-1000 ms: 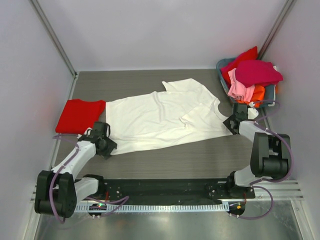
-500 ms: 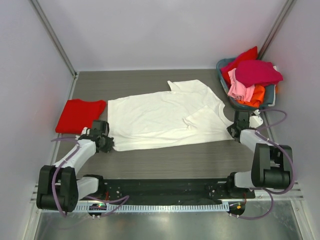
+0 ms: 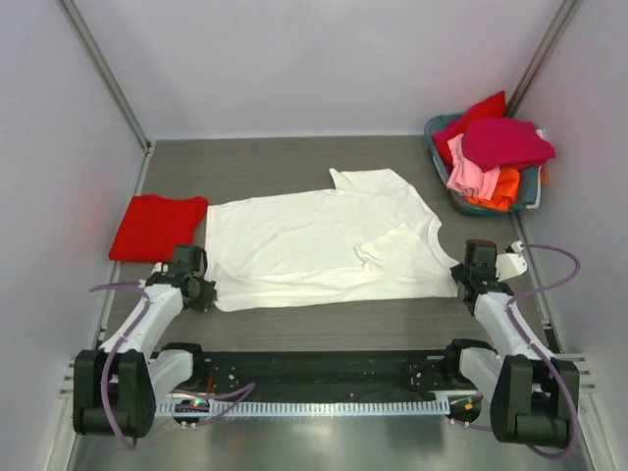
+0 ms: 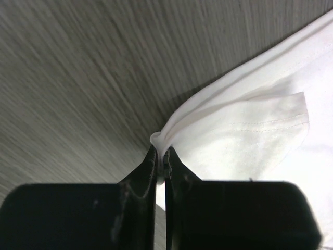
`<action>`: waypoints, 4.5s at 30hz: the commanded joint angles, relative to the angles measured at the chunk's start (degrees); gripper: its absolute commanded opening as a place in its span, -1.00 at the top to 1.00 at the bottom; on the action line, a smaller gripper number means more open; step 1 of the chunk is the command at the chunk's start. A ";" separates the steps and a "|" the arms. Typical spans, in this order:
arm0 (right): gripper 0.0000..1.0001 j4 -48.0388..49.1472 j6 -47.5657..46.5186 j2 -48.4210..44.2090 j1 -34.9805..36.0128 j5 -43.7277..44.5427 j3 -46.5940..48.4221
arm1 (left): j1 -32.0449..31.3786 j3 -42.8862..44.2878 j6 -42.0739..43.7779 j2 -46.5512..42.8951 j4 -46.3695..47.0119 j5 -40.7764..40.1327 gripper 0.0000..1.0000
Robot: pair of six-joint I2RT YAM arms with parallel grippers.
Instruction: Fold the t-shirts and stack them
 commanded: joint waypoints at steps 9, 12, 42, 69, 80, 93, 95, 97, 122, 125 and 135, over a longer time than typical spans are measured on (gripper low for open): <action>0.24 0.62 -9.19 -1.32 -0.48 -4.59 7.34 | 0.66 5.91 5.41 -8.81 -10.68 -4.17 -0.27; 0.21 3.96 -13.59 1.74 -0.40 -11.09 10.86 | 0.66 10.92 8.92 -8.90 -13.41 -5.58 -0.57; -0.40 0.54 -21.51 81.18 4.96 -46.87 93.01 | 0.66 37.48 26.07 24.50 12.51 6.47 -1.00; 0.14 -15.37 -35.13 86.84 9.89 -39.77 103.94 | 1.27 58.83 29.85 45.85 6.19 0.49 -0.99; 0.98 -16.07 -34.87 84.21 10.59 -31.86 102.71 | 1.62 63.85 33.98 51.74 2.23 -3.73 -0.89; 0.97 -7.19 -30.56 75.07 9.54 -26.59 91.82 | 1.63 68.95 33.72 61.85 0.39 -2.15 -0.37; 0.98 -7.20 -28.55 74.89 8.75 -24.39 91.20 | 1.63 68.95 33.64 62.56 0.47 -2.24 -0.35; 0.97 -7.28 -27.40 74.80 7.52 -24.47 90.94 | 1.63 69.13 33.55 63.00 0.56 -2.85 -0.34; 0.98 -6.84 -27.92 75.77 7.34 -28.25 90.76 | 1.71 81.17 32.05 71.17 0.21 4.88 -0.25; 0.97 -6.84 -27.66 75.50 7.42 -28.42 91.02 | 1.71 80.82 32.14 71.78 0.03 4.18 -0.15; 0.97 -6.84 -27.13 72.78 7.34 -28.86 90.58 | 1.71 79.42 33.19 70.82 1.00 4.00 0.99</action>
